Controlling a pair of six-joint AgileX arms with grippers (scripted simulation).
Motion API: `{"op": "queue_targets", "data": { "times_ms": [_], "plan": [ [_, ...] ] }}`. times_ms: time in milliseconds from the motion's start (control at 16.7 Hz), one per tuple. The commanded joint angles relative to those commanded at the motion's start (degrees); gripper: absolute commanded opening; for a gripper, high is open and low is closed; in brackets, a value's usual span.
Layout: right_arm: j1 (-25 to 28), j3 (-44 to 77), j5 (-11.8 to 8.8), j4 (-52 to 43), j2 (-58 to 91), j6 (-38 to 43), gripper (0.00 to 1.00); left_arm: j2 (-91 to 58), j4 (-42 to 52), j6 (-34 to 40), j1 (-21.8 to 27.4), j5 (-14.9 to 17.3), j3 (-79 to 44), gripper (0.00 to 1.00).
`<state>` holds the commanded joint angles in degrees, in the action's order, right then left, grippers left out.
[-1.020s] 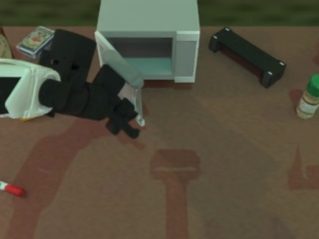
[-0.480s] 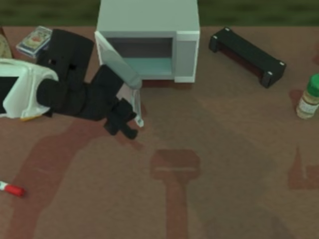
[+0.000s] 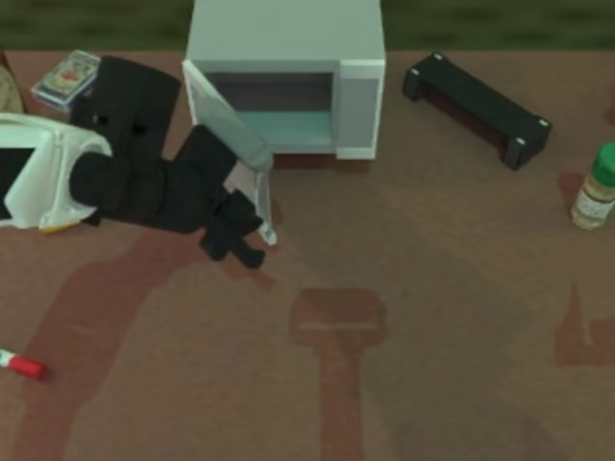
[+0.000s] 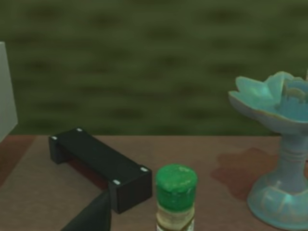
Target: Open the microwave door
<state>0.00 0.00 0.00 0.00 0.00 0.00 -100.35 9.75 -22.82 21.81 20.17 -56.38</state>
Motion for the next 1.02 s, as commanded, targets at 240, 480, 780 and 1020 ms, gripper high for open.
{"op": "queue_targets", "data": {
  "times_ms": [240, 480, 780, 1020],
  "plan": [
    [0.0, 0.0, 0.0, 0.0, 0.0, 0.0, 1.0, 0.0, 0.0, 0.0, 0.0, 0.0, 0.0, 0.0],
    [0.0, 0.0, 0.0, 0.0, 0.0, 0.0, 1.0, 0.0, 0.0, 0.0, 0.0, 0.0, 0.0, 0.0],
    [0.0, 0.0, 0.0, 0.0, 0.0, 0.0, 1.0, 0.0, 0.6, -1.1, -0.3, 1.1, 0.2, 0.0],
    [0.0, 0.0, 0.0, 0.0, 0.0, 0.0, 1.0, 0.3, 1.6, -3.8, -1.6, 2.6, -0.1, 0.0]
  ]
}}
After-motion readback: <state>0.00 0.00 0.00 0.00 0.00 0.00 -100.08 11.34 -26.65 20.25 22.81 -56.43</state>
